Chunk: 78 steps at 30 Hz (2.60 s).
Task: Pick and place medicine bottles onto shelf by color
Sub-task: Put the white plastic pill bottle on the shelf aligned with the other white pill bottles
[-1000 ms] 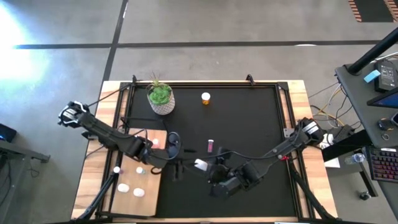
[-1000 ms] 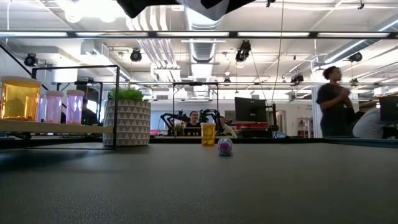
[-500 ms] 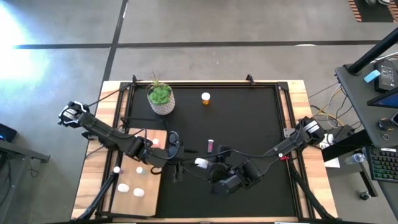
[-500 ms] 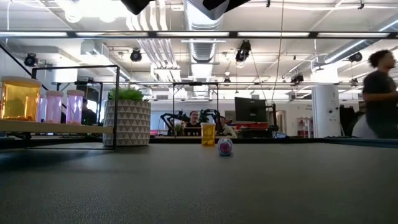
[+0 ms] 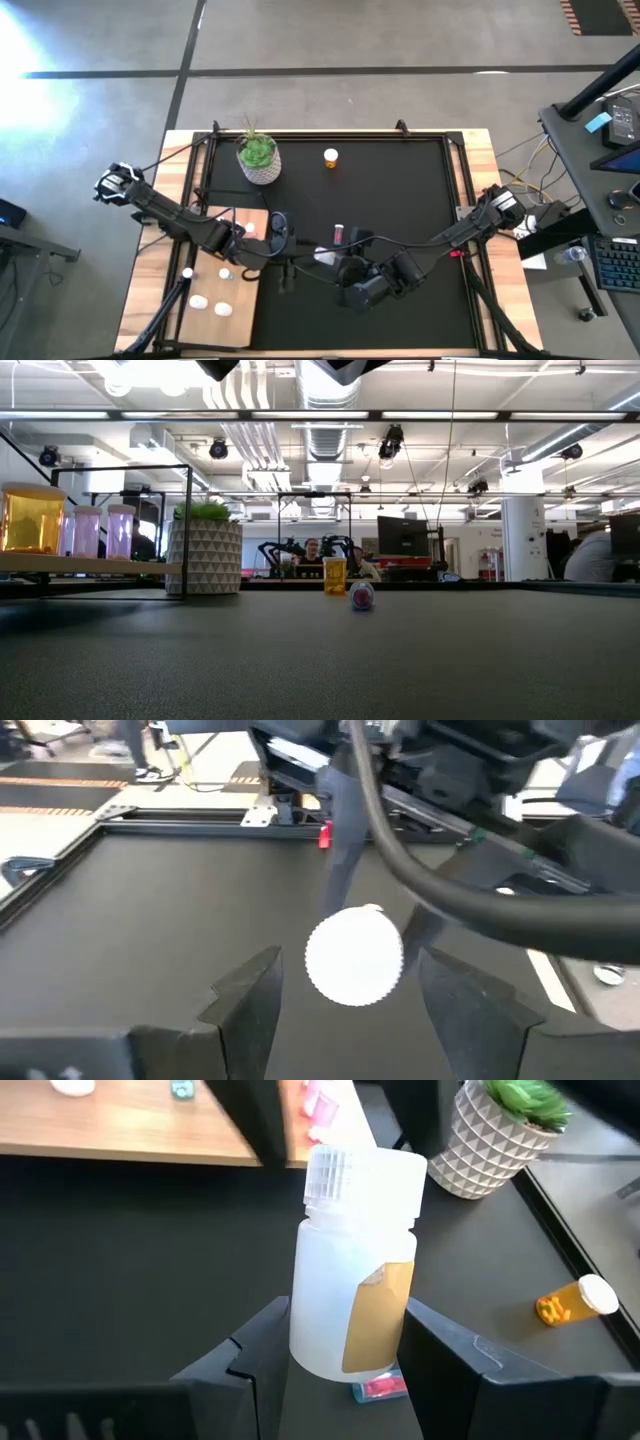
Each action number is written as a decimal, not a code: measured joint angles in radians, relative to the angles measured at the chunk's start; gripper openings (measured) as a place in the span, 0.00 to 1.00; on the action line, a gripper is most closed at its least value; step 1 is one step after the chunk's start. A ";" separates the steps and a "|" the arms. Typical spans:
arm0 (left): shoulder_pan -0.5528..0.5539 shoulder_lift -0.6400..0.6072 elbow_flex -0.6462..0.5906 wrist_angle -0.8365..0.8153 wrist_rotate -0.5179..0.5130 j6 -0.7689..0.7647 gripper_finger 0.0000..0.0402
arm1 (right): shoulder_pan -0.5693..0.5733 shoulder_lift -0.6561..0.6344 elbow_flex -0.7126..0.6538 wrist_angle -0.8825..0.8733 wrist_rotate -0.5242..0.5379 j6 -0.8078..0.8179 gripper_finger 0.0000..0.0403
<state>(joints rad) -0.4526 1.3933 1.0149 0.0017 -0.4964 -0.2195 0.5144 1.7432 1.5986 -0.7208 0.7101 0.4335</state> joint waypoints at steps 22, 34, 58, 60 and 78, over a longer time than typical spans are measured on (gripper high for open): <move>0.008 0.000 -0.003 0.002 0.025 -0.009 0.54 | -0.005 0.000 0.000 0.098 0.001 -0.145 0.38; 0.008 0.000 -0.004 0.010 0.045 -0.009 0.35 | -0.005 0.000 0.000 0.096 0.004 -0.146 0.38; 0.008 0.000 -0.005 0.015 0.068 -0.044 0.32 | -0.009 -0.060 0.000 0.013 -0.072 0.089 0.61; 0.008 0.000 -0.005 0.014 0.069 -0.062 0.32 | -0.009 -0.097 0.000 -0.034 -0.090 0.125 0.65; -0.190 -0.006 0.039 -0.545 0.192 -0.641 0.32 | 0.000 -0.393 0.000 -0.358 -0.142 0.296 0.70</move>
<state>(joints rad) -0.6425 1.3869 1.0539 -0.5434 -0.3046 -0.8601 0.5148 1.3499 1.5986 -1.0792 0.5682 0.7296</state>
